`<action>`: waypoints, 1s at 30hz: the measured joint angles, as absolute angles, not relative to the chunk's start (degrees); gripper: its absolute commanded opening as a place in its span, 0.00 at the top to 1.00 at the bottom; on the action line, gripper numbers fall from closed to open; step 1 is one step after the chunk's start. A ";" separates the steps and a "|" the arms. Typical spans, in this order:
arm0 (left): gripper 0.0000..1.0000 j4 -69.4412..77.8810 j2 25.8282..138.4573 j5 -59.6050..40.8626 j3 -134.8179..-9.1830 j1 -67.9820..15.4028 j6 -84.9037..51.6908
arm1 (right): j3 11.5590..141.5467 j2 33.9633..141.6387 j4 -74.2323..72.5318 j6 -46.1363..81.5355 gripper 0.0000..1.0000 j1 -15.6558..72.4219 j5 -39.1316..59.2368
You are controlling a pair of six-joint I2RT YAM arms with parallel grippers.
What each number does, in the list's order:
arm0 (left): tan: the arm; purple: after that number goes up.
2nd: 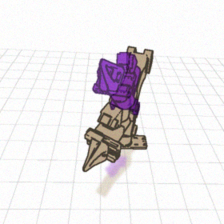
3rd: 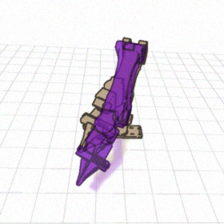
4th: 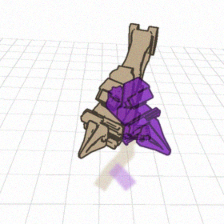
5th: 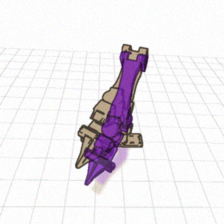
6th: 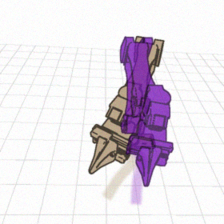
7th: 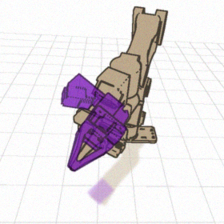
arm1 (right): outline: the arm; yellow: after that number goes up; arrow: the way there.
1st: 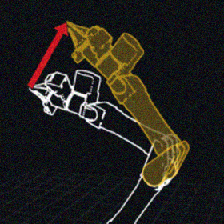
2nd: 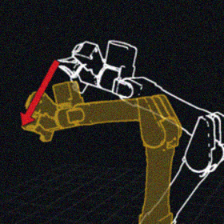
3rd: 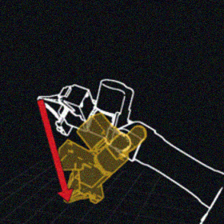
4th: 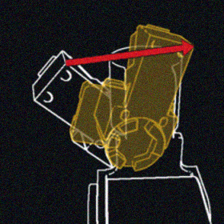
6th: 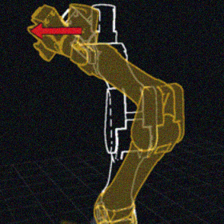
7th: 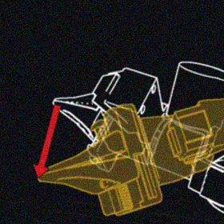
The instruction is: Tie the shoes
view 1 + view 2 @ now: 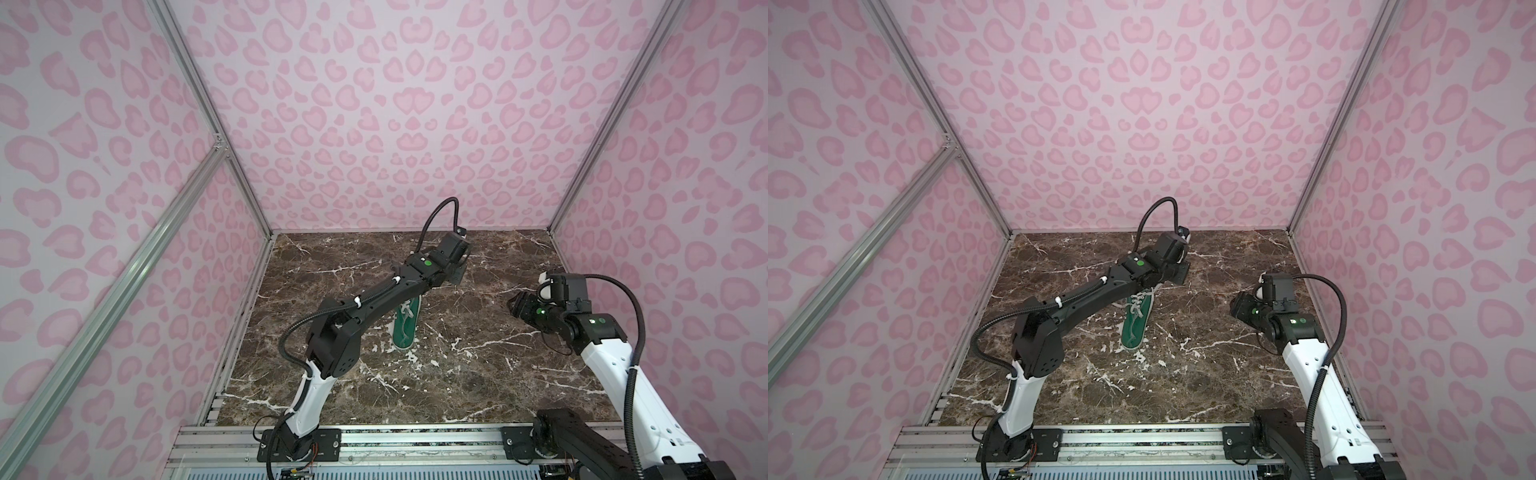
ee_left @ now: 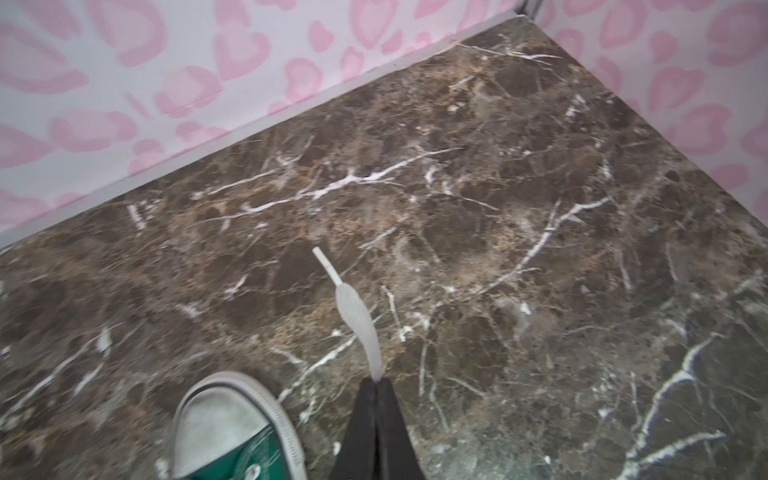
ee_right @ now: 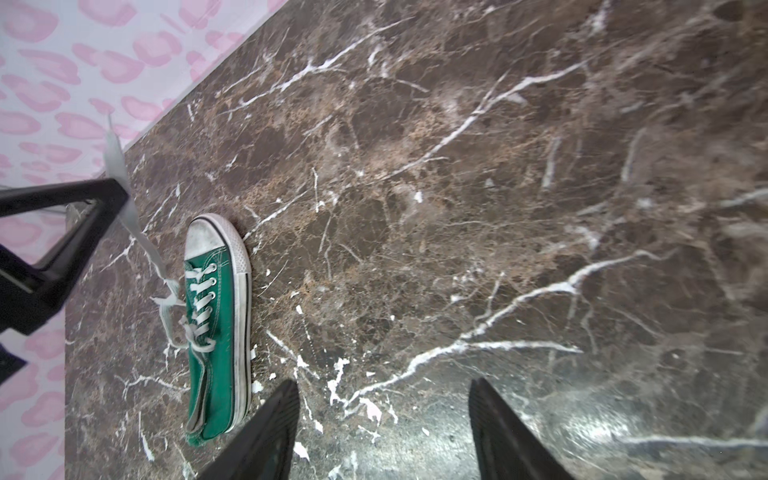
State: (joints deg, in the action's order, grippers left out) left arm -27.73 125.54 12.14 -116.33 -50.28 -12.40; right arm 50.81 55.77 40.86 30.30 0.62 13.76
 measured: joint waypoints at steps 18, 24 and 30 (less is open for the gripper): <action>0.39 -28.62 132.92 1.41 -114.98 -56.36 -13.02 | 50.92 54.54 44.64 26.41 0.31 -3.14 16.05; 0.37 -28.29 128.66 1.83 -111.15 -56.29 -12.23 | 51.96 54.74 45.10 23.88 0.31 -3.16 16.34; 0.37 -26.13 119.17 2.37 -102.32 -53.25 -13.50 | 55.13 60.03 47.86 17.72 0.35 -1.30 15.05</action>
